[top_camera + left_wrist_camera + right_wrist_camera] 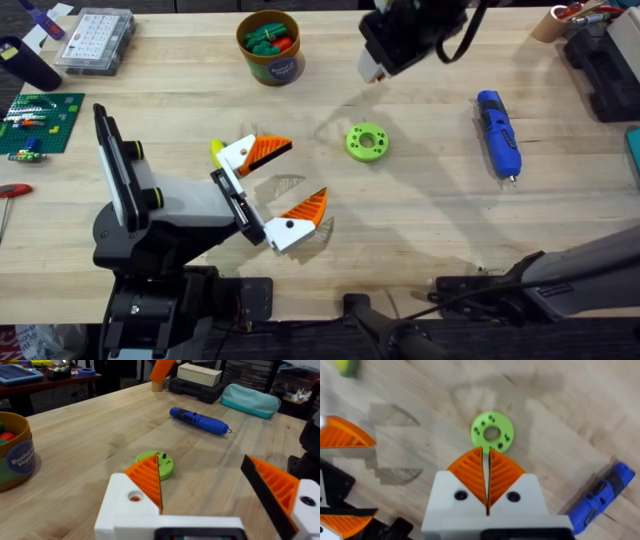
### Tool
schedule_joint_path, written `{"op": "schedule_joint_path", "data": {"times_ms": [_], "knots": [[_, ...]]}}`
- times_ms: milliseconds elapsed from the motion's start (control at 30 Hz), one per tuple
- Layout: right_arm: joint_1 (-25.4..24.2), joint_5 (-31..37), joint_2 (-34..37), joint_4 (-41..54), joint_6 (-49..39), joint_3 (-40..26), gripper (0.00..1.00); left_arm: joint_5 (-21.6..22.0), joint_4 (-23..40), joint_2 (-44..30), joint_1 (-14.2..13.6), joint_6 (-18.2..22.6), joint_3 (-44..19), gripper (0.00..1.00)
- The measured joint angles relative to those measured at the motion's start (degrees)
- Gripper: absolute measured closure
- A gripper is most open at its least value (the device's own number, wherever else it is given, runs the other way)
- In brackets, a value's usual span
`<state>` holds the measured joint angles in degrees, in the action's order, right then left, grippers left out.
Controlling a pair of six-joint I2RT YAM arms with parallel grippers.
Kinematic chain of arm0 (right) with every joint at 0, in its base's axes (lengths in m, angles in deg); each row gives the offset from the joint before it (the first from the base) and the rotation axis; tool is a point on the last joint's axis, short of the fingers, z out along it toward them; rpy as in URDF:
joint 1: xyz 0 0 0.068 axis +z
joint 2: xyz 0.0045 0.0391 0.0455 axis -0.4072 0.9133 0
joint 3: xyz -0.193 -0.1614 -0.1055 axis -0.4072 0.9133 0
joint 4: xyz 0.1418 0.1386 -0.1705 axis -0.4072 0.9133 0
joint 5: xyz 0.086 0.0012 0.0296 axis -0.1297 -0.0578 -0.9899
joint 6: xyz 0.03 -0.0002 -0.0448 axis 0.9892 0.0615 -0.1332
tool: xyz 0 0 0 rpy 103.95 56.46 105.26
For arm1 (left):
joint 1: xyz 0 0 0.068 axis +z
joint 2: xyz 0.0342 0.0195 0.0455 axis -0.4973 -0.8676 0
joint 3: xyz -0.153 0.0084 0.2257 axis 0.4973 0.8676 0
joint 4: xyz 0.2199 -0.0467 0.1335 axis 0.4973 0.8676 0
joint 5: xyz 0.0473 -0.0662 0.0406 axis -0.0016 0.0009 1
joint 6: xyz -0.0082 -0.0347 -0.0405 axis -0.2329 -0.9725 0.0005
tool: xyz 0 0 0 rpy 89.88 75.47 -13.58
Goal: Pick up the gripper from the table and insert it into the empty holder that is missing its gripper. Then pick up a screw, insert it into the mounting hole, and use the screwdriver to tighten it. Finally, clean up the table by picking up the vegetable and placing it into the bucket.
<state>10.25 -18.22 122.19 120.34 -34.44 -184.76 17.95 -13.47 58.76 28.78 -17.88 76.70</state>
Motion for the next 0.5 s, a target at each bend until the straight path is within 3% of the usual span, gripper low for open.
{"op": "schedule_joint_path", "data": {"times_ms": [500], "knots": [[0.4, -0.2, 0.0, 2.0, -0.1, -0.9, 0.993, 0.0, 0.0, 0.0, 0.0, 0.0, 0.0, 0.010]]}}
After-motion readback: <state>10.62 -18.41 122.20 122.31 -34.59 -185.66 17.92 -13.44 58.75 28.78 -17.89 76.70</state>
